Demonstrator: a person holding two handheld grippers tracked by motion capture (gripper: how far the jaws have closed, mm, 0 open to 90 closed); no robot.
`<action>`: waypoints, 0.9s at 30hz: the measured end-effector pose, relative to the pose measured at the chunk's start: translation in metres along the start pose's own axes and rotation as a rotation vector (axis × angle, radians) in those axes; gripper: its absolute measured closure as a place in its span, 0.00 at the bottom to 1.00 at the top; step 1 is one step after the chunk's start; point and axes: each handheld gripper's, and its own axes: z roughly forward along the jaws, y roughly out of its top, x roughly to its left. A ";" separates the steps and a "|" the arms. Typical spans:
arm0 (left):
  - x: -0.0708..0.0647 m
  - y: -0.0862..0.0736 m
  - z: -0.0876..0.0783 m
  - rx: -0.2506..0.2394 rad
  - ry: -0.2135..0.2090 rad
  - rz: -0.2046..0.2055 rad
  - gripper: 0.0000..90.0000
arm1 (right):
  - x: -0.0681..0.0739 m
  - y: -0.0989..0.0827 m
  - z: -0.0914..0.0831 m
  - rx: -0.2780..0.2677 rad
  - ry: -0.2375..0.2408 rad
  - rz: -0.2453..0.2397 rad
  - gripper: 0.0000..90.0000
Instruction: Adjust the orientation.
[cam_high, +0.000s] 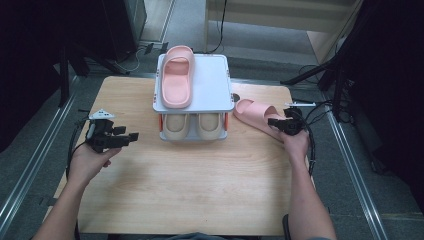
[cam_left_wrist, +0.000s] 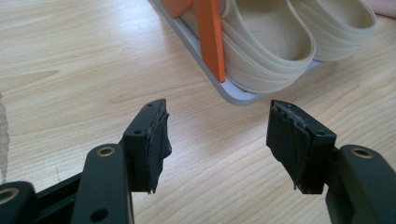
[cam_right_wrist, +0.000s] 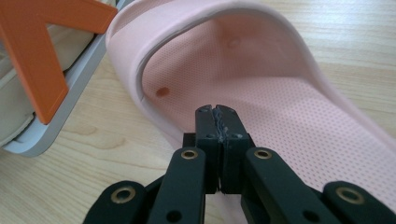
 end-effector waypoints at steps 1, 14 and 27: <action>0.000 0.000 0.001 0.002 -0.002 0.001 0.43 | 0.001 0.000 0.000 -0.003 0.002 -0.006 1.00; -0.001 0.006 0.016 0.028 -0.006 0.020 0.43 | 0.021 -0.008 0.000 0.017 0.023 -0.024 1.00; -0.004 0.011 0.025 0.039 -0.015 0.042 0.44 | 0.050 -0.008 0.008 0.044 0.031 -0.033 1.00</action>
